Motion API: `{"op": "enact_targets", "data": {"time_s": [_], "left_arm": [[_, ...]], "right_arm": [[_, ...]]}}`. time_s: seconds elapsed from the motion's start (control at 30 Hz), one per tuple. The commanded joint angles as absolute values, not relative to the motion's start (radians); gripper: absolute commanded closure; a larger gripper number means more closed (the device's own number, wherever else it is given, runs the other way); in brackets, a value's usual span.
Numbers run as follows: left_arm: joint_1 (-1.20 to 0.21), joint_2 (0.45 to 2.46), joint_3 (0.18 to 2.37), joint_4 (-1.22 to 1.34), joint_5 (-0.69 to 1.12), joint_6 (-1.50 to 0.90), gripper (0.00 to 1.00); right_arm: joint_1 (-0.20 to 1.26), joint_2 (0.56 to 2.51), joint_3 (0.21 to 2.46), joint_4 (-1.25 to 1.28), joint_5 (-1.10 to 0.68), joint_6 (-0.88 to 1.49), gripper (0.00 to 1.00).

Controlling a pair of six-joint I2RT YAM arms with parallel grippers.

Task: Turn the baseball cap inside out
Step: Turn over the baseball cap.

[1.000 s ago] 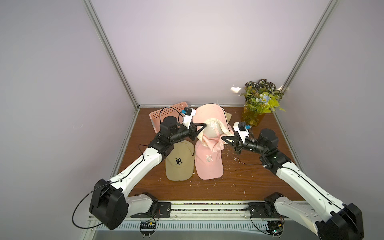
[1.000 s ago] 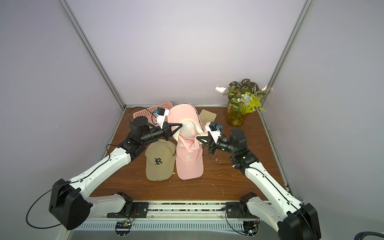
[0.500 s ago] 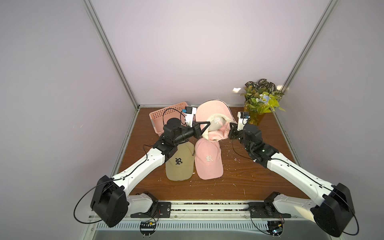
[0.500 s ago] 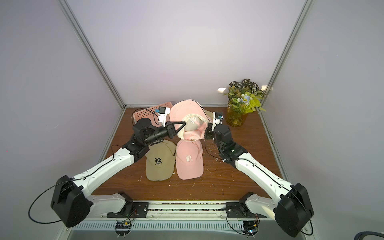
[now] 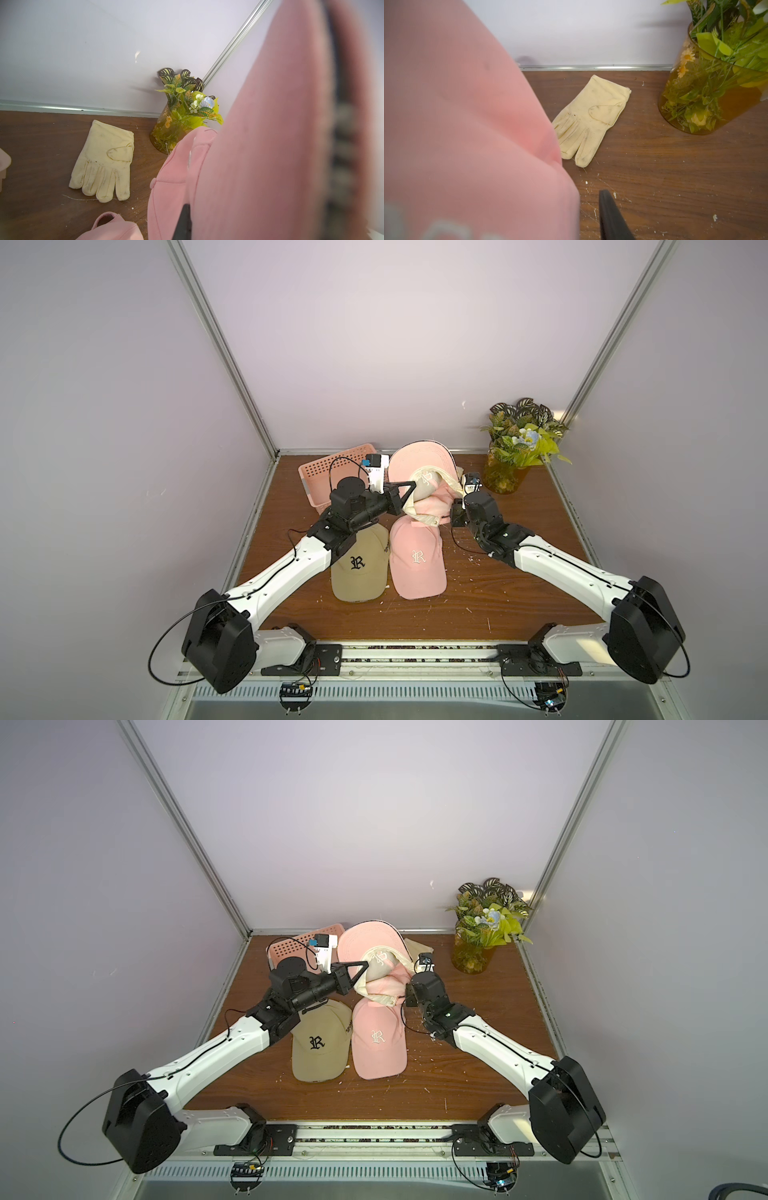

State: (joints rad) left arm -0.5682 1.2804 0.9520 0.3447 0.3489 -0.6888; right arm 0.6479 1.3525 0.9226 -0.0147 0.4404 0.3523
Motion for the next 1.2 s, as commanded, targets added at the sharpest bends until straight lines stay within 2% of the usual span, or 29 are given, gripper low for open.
{"op": "enact_targets", "data": {"time_s": [0.0, 0.17, 0.27, 0.37, 0.63, 0.97, 1.07, 1.17], "left_arm": [[-0.563, 1.257, 1.023, 0.518, 0.308, -0.711, 1.00], [-0.563, 1.253, 1.017, 0.482, 0.261, -0.694, 1.00], [-0.564, 1.249, 1.013, 0.459, 0.207, -0.672, 1.00], [-0.563, 1.264, 1.027, 0.412, 0.141, -0.642, 1.00], [-0.563, 1.320, 1.030, 0.357, -0.080, -0.529, 1.00], [-0.569, 1.394, 1.003, 0.385, -0.110, -0.472, 1.00], [-0.574, 1.397, 0.997, 0.380, -0.078, -0.487, 1.00], [-0.579, 1.386, 0.983, 0.392, 0.017, -0.552, 1.00]], "right_arm": [[0.645, 1.363, 0.940, -0.125, 0.475, 0.328, 0.75], [0.647, 1.348, 0.947, -0.153, 0.539, 0.342, 0.79], [0.647, 1.340, 0.950, -0.181, 0.577, 0.347, 0.94], [0.647, 1.320, 0.942, -0.183, 0.583, 0.344, 1.00], [0.645, 1.258, 0.936, -0.183, 0.565, 0.342, 1.00], [0.647, 1.209, 0.931, -0.164, 0.553, 0.337, 1.00], [0.647, 1.208, 0.933, -0.162, 0.560, 0.331, 0.94], [0.645, 1.182, 0.909, -0.094, 0.490, 0.276, 0.75]]}}
